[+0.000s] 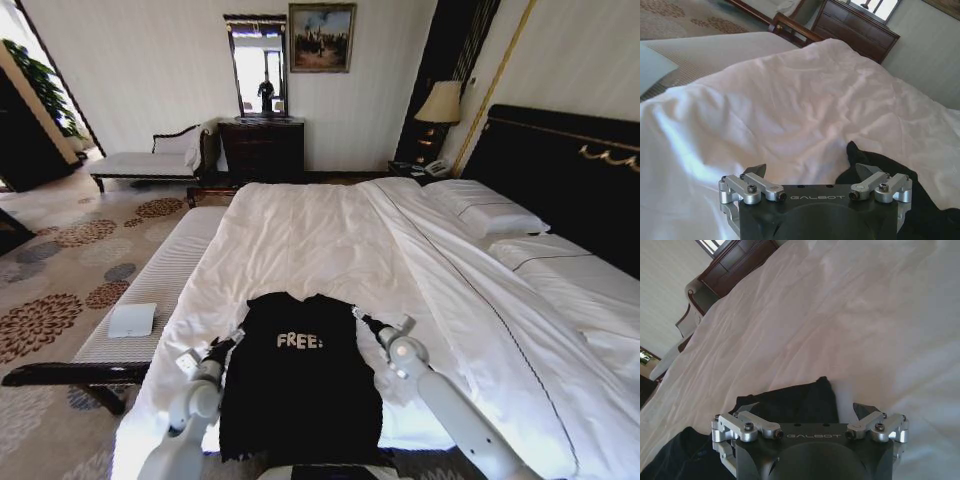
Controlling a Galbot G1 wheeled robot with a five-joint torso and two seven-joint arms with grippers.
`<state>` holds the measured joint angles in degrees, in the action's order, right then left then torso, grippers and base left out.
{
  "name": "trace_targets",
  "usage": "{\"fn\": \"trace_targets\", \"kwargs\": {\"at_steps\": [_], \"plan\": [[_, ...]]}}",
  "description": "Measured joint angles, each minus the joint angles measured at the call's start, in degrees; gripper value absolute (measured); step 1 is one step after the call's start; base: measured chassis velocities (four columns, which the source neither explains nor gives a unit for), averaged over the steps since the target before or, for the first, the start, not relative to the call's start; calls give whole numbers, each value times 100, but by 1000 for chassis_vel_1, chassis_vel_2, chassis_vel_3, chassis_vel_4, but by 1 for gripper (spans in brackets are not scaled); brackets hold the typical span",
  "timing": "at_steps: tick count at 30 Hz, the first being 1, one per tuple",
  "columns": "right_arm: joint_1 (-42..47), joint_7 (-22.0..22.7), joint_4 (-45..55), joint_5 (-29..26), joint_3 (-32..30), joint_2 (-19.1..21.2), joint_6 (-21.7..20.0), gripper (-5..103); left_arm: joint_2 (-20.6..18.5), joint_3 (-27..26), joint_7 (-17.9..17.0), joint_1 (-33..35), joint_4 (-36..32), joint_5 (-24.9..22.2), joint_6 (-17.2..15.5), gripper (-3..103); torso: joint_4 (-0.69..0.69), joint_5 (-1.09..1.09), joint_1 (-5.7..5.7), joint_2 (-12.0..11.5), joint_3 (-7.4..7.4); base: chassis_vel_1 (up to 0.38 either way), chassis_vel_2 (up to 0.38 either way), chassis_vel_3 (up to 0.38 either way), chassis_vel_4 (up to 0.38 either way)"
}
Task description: Fold the clothes on the bed.
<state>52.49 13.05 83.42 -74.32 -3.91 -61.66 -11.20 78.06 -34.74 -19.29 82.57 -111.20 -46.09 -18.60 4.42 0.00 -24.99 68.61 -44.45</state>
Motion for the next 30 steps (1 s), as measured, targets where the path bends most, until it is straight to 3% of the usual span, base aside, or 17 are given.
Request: {"fn": "trace_targets", "kwargs": {"at_steps": [10,14,16,17,18,20,22,23,25,30], "plan": [[-354,52,-430,45,4,-395,134,101,4,-219,8,162,-106,-52,42,100,-1,0,0,0,0,0,0,0,0],[-261,109,-428,82,-85,-358,141,91,2,-212,8,139,-106,-68,42,100,0,0,0,0,0,0,0,0,0],[-195,116,-418,110,-137,-347,142,80,5,-180,7,127,-106,-69,42,100,1,-1,0,0,0,0,0,0,0],[-162,124,-413,129,-168,-350,143,80,5,-159,4,118,-106,-69,42,100,1,0,0,0,0,0,0,0,0],[-143,135,-413,143,-189,-360,143,69,5,-145,1,109,-106,-69,41,100,1,0,0,0,0,0,0,0,0],[-127,147,-412,158,-211,-374,143,69,0,-130,-1,93,-102,-69,38,100,0,0,0,0,0,0,0,0,0],[-110,158,-417,177,-241,-383,142,59,-19,-121,-4,63,-70,-72,33,100,0,0,0,0,0,0,0,0,0],[-110,158,-417,177,-241,-383,142,59,-19,-121,-4,63,-70,-72,33,100,0,0,0,0,0,0,0,0,0],[-94,168,-427,187,-277,-384,142,47,-38,-116,-5,35,-26,-107,29,100,0,0,0,0,0,0,0,0,0],[-45,169,-429,212,-339,-384,157,32,-54,-68,-5,-49,61,-207,13,100,0,0,0,0,0,0,0,0,0]]}}
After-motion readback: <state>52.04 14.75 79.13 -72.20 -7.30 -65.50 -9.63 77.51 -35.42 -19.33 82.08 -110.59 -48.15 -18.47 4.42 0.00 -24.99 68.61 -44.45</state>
